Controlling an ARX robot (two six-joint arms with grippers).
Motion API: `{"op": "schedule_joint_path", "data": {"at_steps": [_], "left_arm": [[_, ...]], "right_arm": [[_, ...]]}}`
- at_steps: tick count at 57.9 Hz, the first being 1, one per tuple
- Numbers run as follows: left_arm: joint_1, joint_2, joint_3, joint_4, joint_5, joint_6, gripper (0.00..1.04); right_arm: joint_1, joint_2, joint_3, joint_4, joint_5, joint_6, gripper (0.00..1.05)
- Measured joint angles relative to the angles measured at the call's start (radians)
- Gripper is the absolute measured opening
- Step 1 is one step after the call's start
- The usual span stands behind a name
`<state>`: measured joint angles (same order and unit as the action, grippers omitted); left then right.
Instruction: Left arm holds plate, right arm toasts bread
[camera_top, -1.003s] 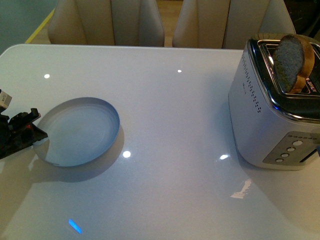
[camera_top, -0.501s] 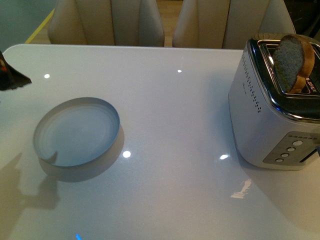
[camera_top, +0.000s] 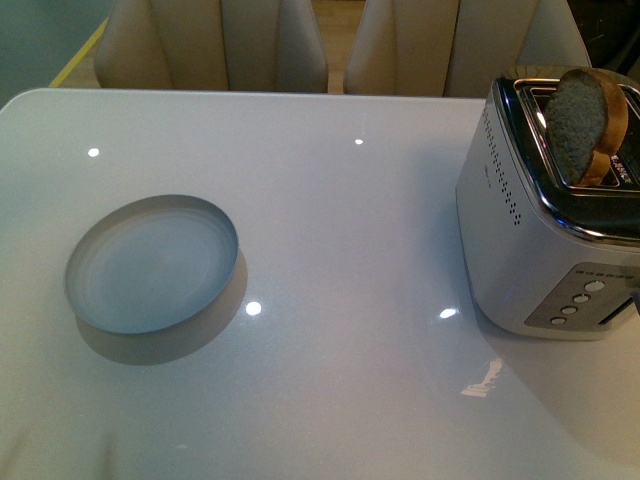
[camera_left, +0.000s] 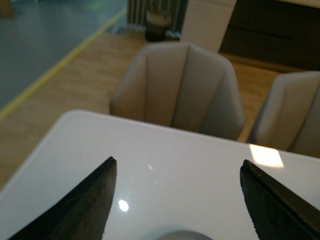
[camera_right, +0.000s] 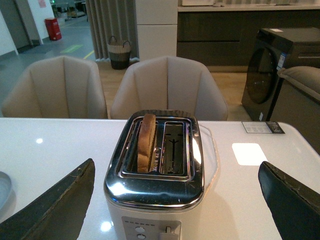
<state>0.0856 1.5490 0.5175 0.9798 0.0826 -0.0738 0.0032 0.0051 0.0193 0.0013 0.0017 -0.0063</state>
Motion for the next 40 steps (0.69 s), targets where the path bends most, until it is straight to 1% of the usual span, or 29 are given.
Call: {"op": "schedule_joint_path", "data": {"at_steps": [5,6,9,10,14,15,18,27,31,40], "left_arm": [[-0.011,-0.089,-0.089,0.054,-0.012,0.036,0.44],[-0.012,-0.097,-0.097,0.055,-0.013,0.038,0.42],[-0.018,-0.138,-0.143,0.058,-0.020,0.047,0.31],[-0.019,-0.144,-0.150,0.058,-0.021,0.049,0.29],[-0.029,-0.191,-0.209,0.057,-0.031,0.053,0.15],[-0.035,-0.198,-0.215,0.057,-0.036,0.053,0.13],[-0.064,-0.240,-0.251,0.052,-0.077,0.055,0.03],[-0.083,-0.347,-0.326,0.021,-0.080,0.059,0.03],[-0.083,-0.357,-0.373,0.069,-0.082,0.059,0.03],[-0.083,-0.480,-0.437,-0.008,-0.082,0.059,0.03]], "right_arm": [[0.000,0.000,0.000,0.000,0.000,0.000,0.96],[0.000,0.000,0.000,0.000,0.000,0.000,0.96],[0.000,0.000,0.000,0.000,0.000,0.000,0.96],[0.000,0.000,0.000,0.000,0.000,0.000,0.96],[0.000,0.000,0.000,0.000,0.000,0.000,0.96],[0.000,0.000,0.000,0.000,0.000,0.000,0.96],[0.000,0.000,0.000,0.000,0.000,0.000,0.96],[0.000,0.000,0.000,0.000,0.000,0.000,0.96],[0.000,0.000,0.000,0.000,0.000,0.000,0.96],[0.000,0.000,0.000,0.000,0.000,0.000,0.96]]}}
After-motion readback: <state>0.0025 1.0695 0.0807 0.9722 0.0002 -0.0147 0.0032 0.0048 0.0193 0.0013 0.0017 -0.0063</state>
